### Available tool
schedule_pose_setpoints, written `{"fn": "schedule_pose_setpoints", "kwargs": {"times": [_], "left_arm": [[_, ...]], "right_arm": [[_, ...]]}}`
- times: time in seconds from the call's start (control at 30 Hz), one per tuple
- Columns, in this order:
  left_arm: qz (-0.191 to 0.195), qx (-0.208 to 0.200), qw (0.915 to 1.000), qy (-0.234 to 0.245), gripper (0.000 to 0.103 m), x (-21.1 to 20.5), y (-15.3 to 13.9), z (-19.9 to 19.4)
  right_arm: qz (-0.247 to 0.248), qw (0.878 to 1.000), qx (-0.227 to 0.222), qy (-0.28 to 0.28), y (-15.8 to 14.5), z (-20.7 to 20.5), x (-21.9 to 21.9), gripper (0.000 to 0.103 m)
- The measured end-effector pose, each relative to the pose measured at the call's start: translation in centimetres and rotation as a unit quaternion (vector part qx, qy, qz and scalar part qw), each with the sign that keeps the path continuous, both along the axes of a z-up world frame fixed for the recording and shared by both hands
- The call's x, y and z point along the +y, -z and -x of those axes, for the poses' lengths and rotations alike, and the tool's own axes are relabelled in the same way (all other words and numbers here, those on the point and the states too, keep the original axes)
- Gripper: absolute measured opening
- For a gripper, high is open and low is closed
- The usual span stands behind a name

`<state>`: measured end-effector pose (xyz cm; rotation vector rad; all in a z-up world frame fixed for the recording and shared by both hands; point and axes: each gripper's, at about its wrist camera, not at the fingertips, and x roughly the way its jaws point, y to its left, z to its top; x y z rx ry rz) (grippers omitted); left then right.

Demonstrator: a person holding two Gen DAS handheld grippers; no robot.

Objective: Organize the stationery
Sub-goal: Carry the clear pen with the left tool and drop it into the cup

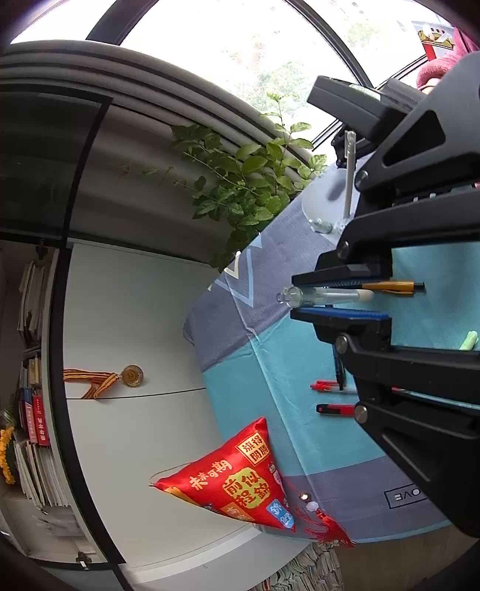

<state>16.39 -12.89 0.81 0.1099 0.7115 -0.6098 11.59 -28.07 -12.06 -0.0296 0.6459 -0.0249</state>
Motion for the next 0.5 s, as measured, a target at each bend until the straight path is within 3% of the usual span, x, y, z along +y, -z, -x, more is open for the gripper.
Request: {"fn": "schedule_pose_setpoints", "kwargs": {"times": [0.33,0.5], "left_arm": [[0.059,-0.047,0.9967,0.033,0.008,-0.7,-5.5,2.2],[0.073,-0.051,0.9943,0.058,0.008,-2.0,-7.1,2.6]], "right_arm": [[0.0,1.0,0.0,0.0,0.0,0.0,-0.1,0.069],[0.0,1.0,0.0,0.0,0.0,0.0,0.0,0.069]]}}
